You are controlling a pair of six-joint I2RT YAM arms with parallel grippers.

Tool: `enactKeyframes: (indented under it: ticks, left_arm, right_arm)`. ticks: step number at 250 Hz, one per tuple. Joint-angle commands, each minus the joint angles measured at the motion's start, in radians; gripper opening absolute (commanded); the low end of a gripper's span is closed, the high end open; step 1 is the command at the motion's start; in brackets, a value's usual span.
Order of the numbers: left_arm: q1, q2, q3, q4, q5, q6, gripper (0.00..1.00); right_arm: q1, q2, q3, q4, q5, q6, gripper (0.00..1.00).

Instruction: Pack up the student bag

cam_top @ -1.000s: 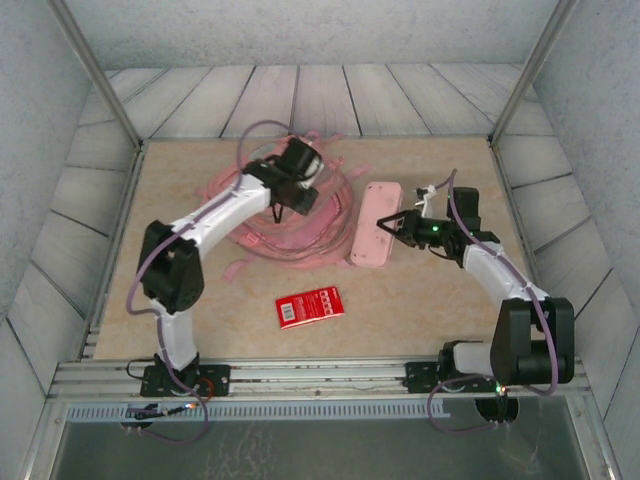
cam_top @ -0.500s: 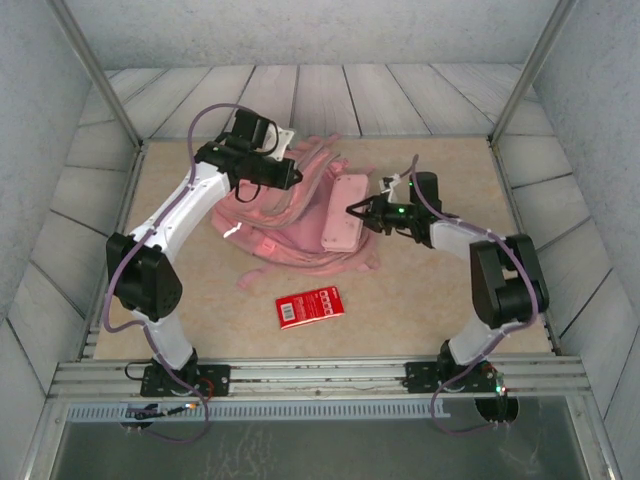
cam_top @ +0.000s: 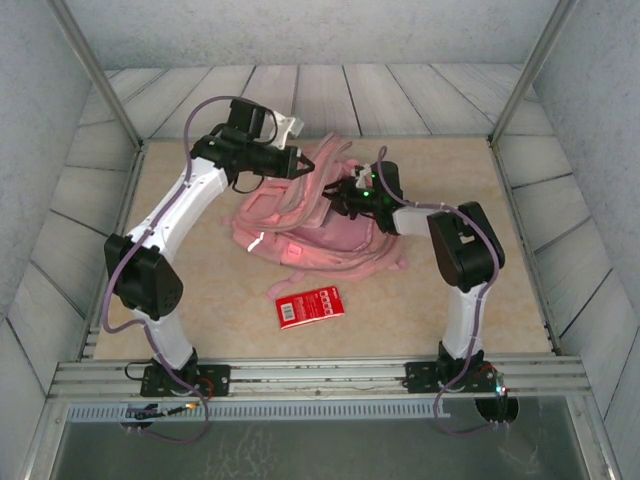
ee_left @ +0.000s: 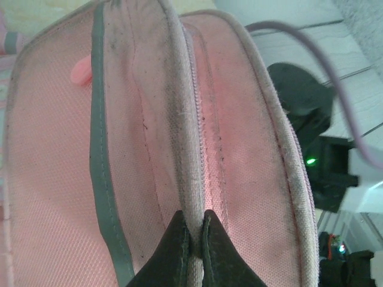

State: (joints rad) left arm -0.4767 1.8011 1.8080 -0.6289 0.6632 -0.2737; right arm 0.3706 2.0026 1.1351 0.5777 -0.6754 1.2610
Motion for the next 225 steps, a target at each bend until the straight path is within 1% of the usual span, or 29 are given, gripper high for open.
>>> enactKeyframes:
  ticks: [1,27,58,84,158,190,207,225]
  left_arm:
    - [0.004,-0.015,0.089,0.203,0.128,-0.015,0.0]
    - [0.003,-0.013,0.084,0.242,0.133,-0.031,0.0]
    - [0.003,-0.01,0.041,0.349,0.176,-0.089,0.0]
    - [0.003,-0.012,0.002,0.414,0.184,-0.113,0.0]
    - [0.003,-0.054,-0.089,0.519,0.232,-0.156,0.0]
    - [0.003,-0.078,-0.128,0.54,0.238,-0.151,0.0]
    - [0.003,-0.087,-0.153,0.547,0.235,-0.151,0.0]
    - [0.003,-0.098,-0.179,0.551,0.227,-0.144,0.0]
  right_arm:
    - [0.041,0.062,0.054,0.067,0.043,0.085,0.22]
    - [0.08,0.103,0.1,0.017,0.076,0.076,0.22]
    - [0.11,0.135,0.137,-0.004,0.107,0.084,0.22]
    - [0.132,0.155,0.174,-0.03,0.129,0.082,0.22]
    - [0.149,0.259,0.265,-0.061,0.117,0.092,0.27]
    - [0.154,0.274,0.266,-0.059,0.087,0.089,0.32]
    - [0.15,0.254,0.246,-0.083,0.075,0.051,0.37]
    - [0.147,0.216,0.216,-0.123,0.066,-0.011,0.46]
